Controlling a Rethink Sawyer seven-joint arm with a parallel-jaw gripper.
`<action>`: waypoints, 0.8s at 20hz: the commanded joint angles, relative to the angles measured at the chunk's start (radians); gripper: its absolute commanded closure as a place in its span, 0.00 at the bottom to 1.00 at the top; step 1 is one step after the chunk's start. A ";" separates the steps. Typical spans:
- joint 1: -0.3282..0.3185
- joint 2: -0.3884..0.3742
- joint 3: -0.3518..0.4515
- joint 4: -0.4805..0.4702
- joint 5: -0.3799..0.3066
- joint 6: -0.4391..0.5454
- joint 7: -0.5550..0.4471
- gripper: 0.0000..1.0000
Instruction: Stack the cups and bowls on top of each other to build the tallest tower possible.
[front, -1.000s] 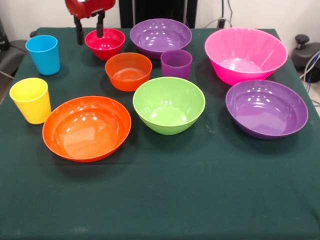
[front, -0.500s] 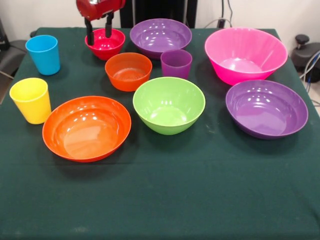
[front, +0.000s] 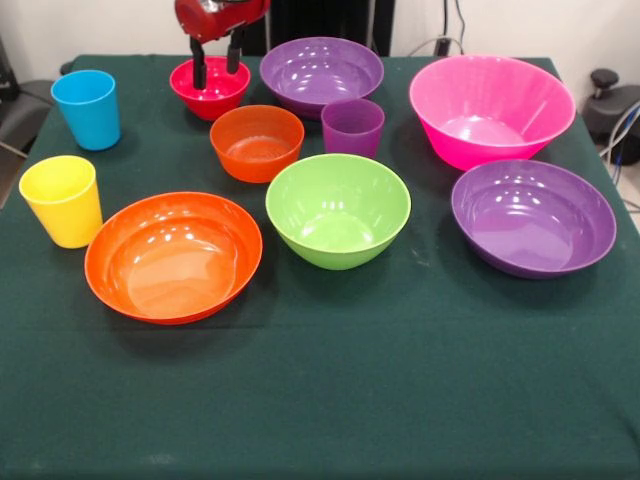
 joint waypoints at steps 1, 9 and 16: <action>0.045 0.094 -0.091 -0.053 0.015 -0.109 0.239 0.00; 0.011 0.113 -0.018 -0.061 -0.008 -0.070 -0.012 0.00; -0.048 0.115 0.051 -0.068 -0.016 -0.022 -0.181 0.00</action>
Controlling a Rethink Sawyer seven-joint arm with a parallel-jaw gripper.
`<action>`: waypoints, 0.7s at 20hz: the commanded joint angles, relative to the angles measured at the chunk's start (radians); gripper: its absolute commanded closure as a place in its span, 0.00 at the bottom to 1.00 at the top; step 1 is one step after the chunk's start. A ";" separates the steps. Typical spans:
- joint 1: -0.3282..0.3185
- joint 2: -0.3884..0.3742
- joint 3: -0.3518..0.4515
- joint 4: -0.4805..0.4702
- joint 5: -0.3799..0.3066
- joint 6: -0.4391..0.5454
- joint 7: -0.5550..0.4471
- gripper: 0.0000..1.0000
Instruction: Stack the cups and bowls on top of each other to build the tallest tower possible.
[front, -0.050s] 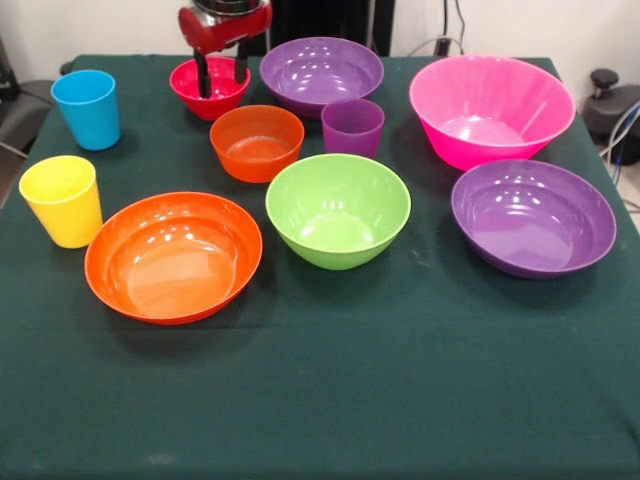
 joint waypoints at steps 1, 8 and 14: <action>-0.022 0.043 0.087 -0.070 -0.030 0.043 -0.263 0.00; -0.045 0.047 0.114 -0.081 -0.022 0.073 -0.278 0.00; -0.046 0.092 0.112 -0.123 -0.015 0.144 -0.308 0.00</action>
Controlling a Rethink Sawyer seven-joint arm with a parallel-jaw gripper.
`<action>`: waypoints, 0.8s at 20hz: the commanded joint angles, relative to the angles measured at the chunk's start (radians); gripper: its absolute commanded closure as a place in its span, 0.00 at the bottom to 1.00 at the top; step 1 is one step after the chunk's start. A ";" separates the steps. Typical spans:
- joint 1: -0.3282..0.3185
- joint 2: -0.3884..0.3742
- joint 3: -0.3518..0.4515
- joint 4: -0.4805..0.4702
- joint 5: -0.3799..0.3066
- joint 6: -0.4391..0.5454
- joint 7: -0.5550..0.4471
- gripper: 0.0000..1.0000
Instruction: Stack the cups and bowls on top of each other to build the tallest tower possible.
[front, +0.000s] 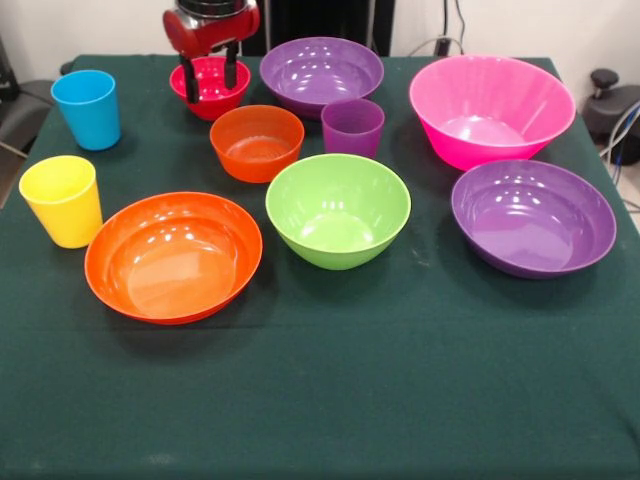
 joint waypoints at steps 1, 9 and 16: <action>0.007 0.097 0.060 -0.108 -0.020 0.138 -0.327 0.00; -0.018 0.130 0.090 -0.115 -0.060 0.184 -0.482 0.00; -0.043 0.122 0.100 -0.107 -0.072 0.192 -0.537 0.00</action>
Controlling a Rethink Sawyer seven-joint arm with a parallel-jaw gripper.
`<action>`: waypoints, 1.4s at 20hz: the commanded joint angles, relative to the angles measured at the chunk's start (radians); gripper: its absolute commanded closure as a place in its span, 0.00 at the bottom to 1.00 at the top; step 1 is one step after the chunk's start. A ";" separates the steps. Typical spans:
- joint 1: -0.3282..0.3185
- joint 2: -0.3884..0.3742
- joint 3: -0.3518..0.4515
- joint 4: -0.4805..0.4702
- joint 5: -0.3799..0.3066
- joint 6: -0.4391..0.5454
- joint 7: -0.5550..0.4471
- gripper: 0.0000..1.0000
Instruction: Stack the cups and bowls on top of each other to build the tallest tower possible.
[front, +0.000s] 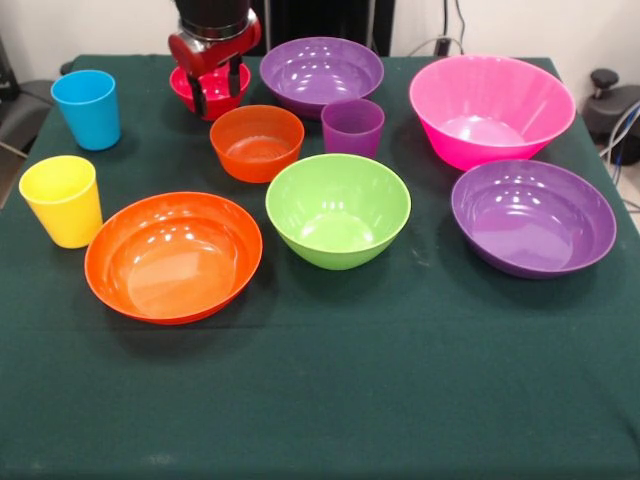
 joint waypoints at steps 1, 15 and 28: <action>-0.008 0.028 0.057 -0.060 -0.070 0.089 -0.412 0.00; -0.006 -0.016 0.007 -0.046 -0.024 0.007 -0.183 0.00; 0.003 -0.089 -0.122 -0.007 0.059 -0.163 0.184 0.00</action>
